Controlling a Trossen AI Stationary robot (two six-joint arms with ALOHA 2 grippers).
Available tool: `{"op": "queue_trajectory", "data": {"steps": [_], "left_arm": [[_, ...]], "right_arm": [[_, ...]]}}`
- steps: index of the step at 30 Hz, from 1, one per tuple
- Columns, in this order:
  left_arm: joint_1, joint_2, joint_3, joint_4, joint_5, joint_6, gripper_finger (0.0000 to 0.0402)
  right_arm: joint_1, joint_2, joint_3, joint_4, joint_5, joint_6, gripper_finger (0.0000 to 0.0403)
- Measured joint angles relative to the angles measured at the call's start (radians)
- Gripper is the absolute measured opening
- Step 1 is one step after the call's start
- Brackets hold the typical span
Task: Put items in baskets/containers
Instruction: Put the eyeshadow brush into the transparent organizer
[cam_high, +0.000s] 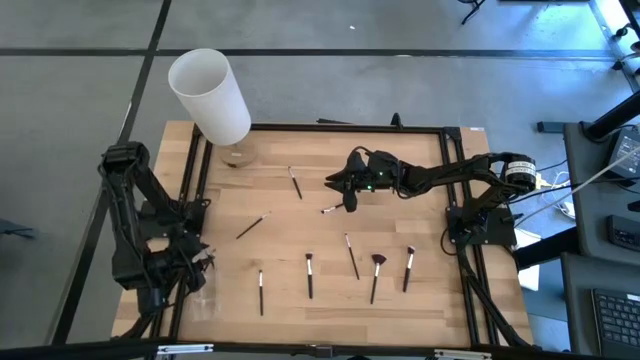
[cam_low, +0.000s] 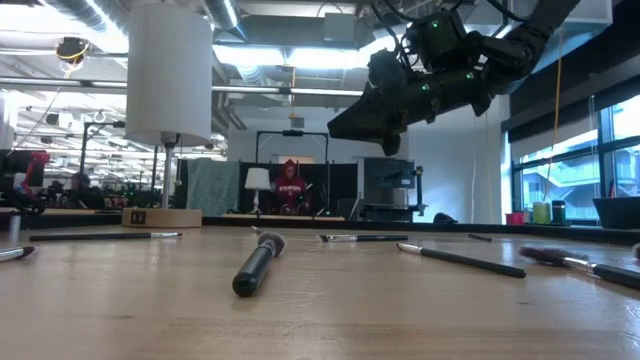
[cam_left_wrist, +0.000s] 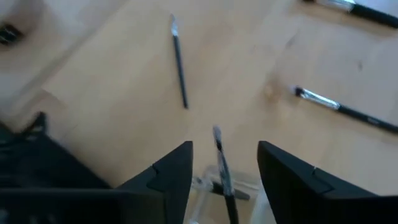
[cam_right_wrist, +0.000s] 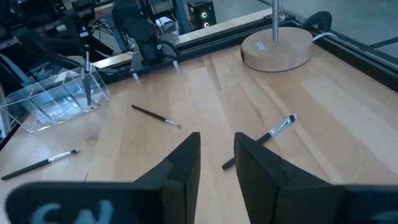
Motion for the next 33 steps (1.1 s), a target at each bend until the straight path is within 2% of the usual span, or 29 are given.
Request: {"op": "queue_trajectory", "data": {"steps": [8, 17, 23, 29, 33], "left_arm": [[0.064, 0.000, 0.134, -0.176, -0.008, 0.039, 0.0170], [0.218, -0.028, 0.150, -0.182, 0.065, 0.098, 0.0166], [0.430, -0.079, 0.150, -0.148, 0.328, 0.344, 0.0160], [0.656, -0.141, 0.150, 0.004, 0.387, 0.669, 0.0142], [0.781, -0.145, 0.150, 0.029, 0.517, 0.819, 0.0127]], "right_arm": [[0.000, 0.000, 0.000, 0.000, 0.000, 0.001, 0.0097], [0.000, 0.000, 0.000, 0.000, 0.000, 0.007, 0.0097], [0.000, 0.000, 0.000, 0.009, -0.001, 0.015, 0.0097], [0.000, 0.000, 0.029, 0.008, -0.055, 0.024, 0.0097], [0.000, 0.000, 0.035, 0.007, -0.086, 0.031, 0.0097]]}}
